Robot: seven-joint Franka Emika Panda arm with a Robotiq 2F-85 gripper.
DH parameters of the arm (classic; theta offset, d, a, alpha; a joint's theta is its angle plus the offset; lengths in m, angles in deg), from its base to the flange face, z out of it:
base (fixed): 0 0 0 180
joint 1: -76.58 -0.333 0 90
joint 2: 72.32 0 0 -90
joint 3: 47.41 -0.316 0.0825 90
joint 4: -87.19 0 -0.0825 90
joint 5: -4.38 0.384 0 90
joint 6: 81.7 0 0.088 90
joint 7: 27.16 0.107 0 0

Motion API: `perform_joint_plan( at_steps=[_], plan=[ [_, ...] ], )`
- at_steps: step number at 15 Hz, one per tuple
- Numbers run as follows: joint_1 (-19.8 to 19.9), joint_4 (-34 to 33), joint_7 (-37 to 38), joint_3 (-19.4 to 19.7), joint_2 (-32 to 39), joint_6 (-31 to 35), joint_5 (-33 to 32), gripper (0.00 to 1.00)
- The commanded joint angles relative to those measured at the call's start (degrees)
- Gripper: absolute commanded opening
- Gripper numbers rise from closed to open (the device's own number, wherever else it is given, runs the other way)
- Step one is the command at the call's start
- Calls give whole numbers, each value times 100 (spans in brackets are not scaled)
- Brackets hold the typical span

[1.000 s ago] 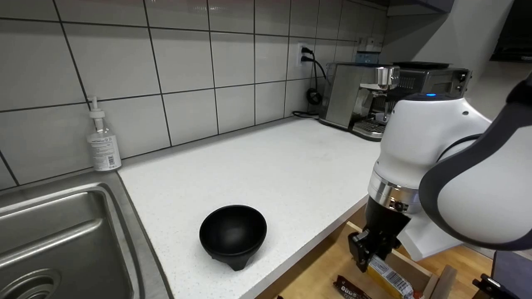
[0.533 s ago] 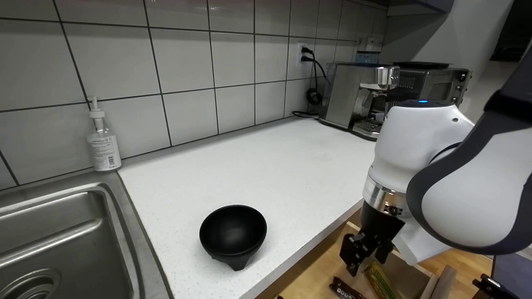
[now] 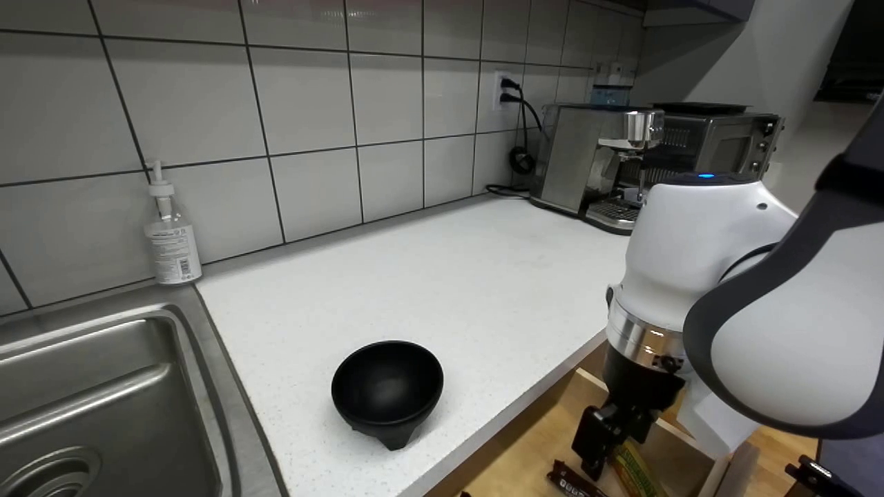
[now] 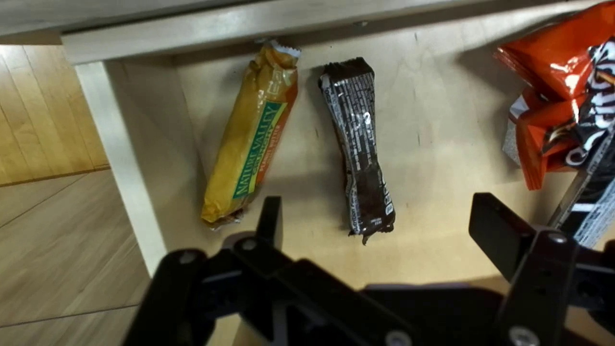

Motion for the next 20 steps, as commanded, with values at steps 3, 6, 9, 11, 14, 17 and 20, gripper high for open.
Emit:
perform_joint_plan(
  at_steps=[3,6,9,11,14,17,20],
  plan=[
    [560,43,-1137,-431,-123,-548,134,100],
    [548,35,-1438,-276,-250,-856,-3,100],
    [444,142,-1574,-161,-480,-1035,-100,100],
    [441,98,-1700,-209,-577,-1228,-24,100],
    [205,107,-1457,-117,-838,-1526,-166,100],
    [27,111,-1398,-179,-1120,-1973,-79,100],
    [-206,113,-1160,-208,-1367,-2490,-73,100]
  ],
)
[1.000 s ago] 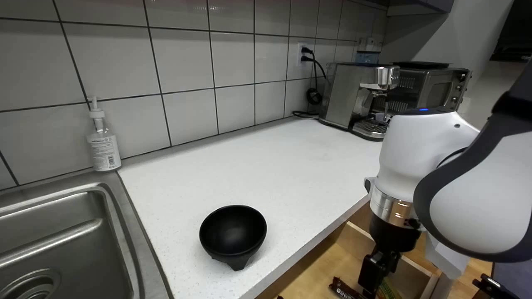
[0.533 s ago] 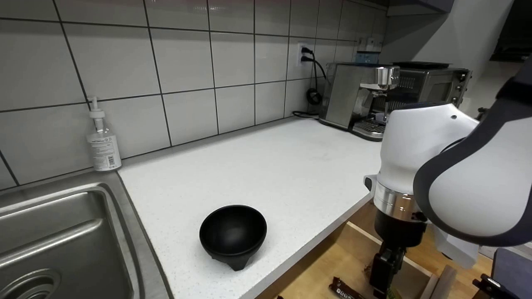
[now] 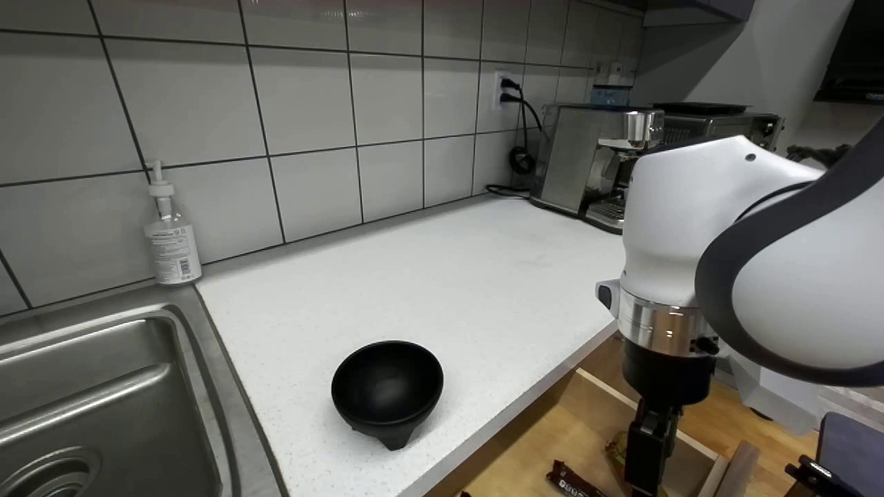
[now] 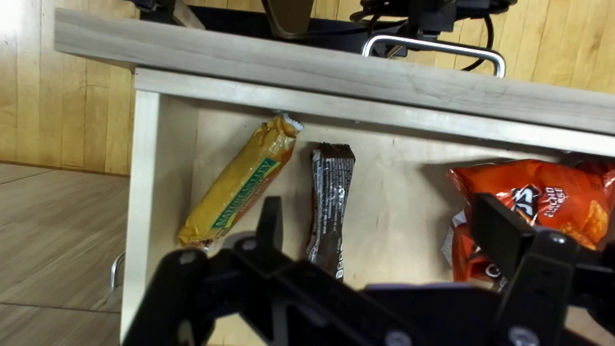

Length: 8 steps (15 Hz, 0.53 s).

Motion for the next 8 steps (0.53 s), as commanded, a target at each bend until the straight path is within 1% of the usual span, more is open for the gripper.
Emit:
perform_joint_plan(
  at_steps=[1,5,8],
  plan=[
    [-299,79,365,-16,-532,-740,-27,100],
    [-612,67,771,-112,-710,-1245,37,100],
    [-807,52,973,-189,-685,-1536,175,100]
  ],
)
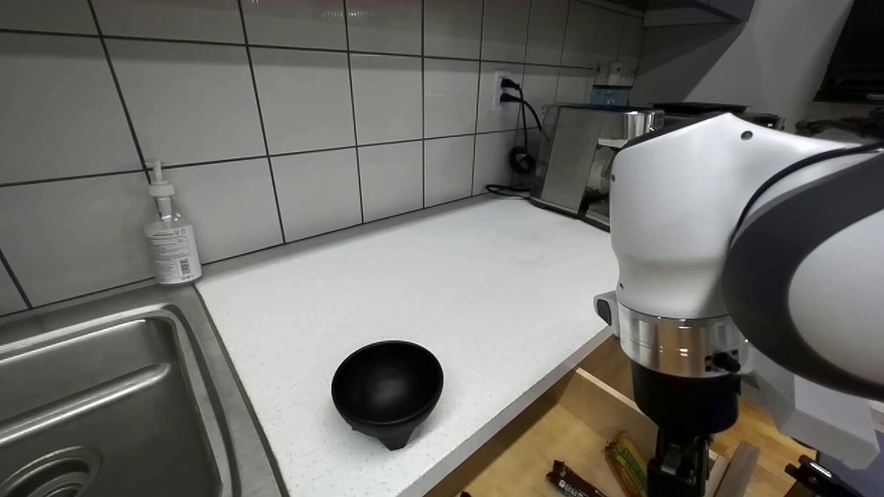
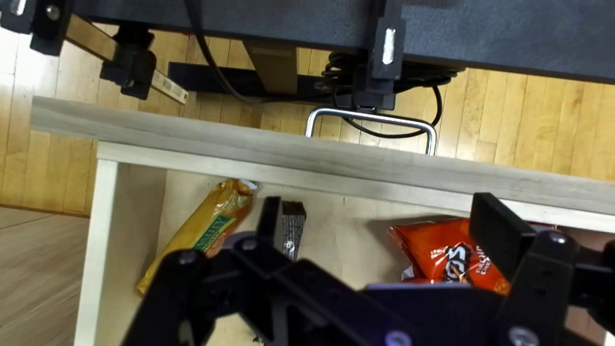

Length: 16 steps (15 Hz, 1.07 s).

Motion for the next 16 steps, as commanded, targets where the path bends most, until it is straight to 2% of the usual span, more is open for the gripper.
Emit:
perform_joint_plan(
  at_steps=[1,10,16],
  plan=[
    [-201,33,343,-134,-169,-492,170,100],
    [-333,-6,919,-147,101,-1293,278,100],
    [-321,-54,960,-142,583,-1283,572,100]
  ],
)
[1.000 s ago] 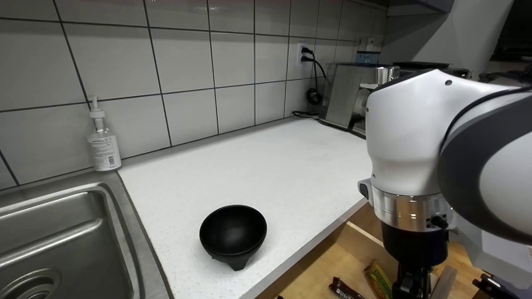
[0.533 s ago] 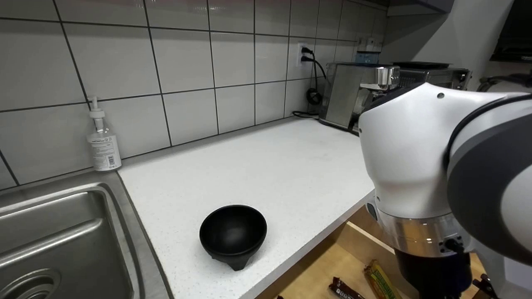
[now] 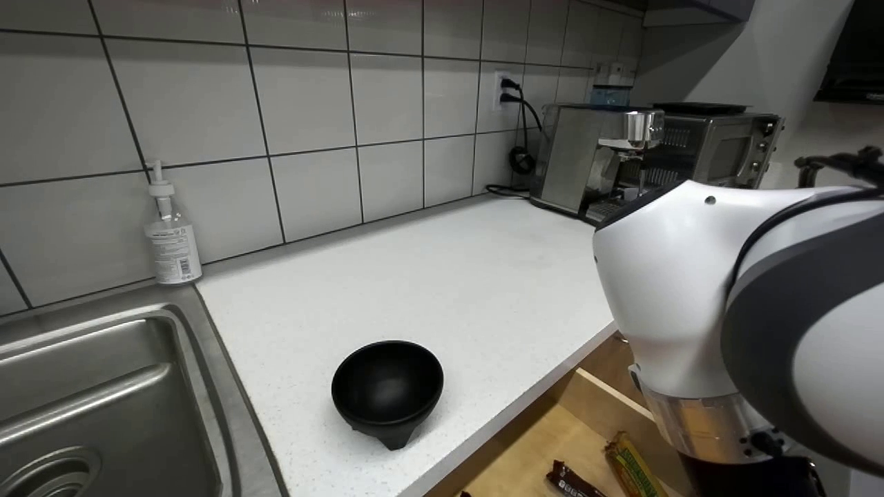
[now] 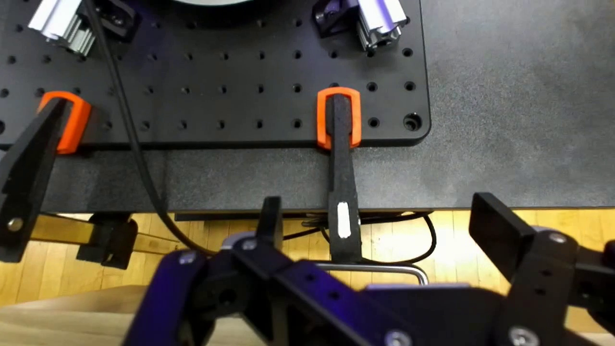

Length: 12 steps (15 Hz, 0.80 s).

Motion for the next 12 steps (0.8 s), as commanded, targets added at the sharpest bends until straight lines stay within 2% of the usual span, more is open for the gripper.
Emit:
perform_joint_plan(
  at_steps=[1,6,12],
  plan=[
    [17,-75,157,-32,286,-55,171,100],
    [-40,-36,391,-70,563,351,233,100],
    [-255,-56,1017,-126,1031,1447,162,100]
  ],
)
